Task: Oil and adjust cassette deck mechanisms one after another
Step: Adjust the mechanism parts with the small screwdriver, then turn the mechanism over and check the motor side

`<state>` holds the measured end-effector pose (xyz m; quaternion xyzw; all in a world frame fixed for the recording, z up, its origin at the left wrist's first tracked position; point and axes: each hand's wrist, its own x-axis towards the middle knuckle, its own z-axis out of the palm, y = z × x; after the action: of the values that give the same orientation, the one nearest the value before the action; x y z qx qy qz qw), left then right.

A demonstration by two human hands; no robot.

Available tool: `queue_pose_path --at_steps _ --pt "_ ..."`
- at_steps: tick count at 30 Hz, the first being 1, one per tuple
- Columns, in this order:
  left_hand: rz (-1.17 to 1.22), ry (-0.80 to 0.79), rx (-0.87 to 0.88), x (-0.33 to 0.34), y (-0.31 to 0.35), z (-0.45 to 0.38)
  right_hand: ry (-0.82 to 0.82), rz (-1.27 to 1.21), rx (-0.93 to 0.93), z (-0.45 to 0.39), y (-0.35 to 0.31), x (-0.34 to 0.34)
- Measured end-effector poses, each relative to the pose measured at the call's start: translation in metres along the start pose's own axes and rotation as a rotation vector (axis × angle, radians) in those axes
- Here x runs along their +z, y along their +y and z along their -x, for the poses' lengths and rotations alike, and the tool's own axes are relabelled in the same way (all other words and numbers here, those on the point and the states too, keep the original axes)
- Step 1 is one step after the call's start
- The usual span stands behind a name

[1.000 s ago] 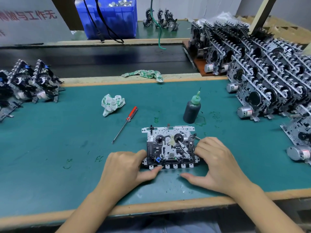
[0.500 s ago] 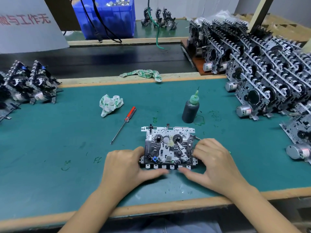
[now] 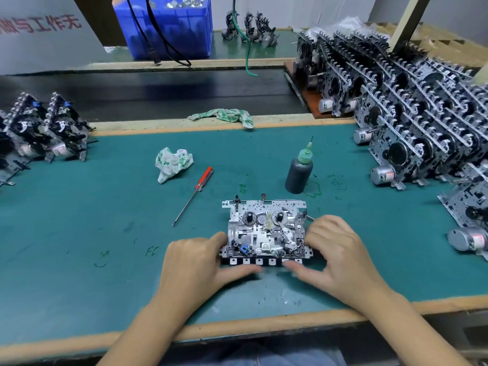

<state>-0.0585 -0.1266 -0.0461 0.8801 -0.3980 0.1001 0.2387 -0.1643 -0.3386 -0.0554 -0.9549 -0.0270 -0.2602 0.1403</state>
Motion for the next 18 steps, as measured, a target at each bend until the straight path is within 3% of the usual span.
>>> queue_pose_path --at_steps 3,6,11,18 --pt "0.045 -0.010 -0.001 -0.007 -0.001 -0.001 -0.039 -0.099 0.040 -0.004 -0.005 -0.007" --pt "0.211 0.057 -0.035 -0.015 0.003 -0.004 -0.085 -0.412 0.218 -0.009 -0.012 -0.015" --pt "0.505 0.079 -0.273 -0.019 0.005 -0.011 -0.122 -0.816 0.538 -0.027 -0.021 -0.021" --pt "0.496 -0.016 -0.391 -0.017 0.006 -0.029 -0.081 -0.815 0.691 -0.045 -0.020 -0.016"
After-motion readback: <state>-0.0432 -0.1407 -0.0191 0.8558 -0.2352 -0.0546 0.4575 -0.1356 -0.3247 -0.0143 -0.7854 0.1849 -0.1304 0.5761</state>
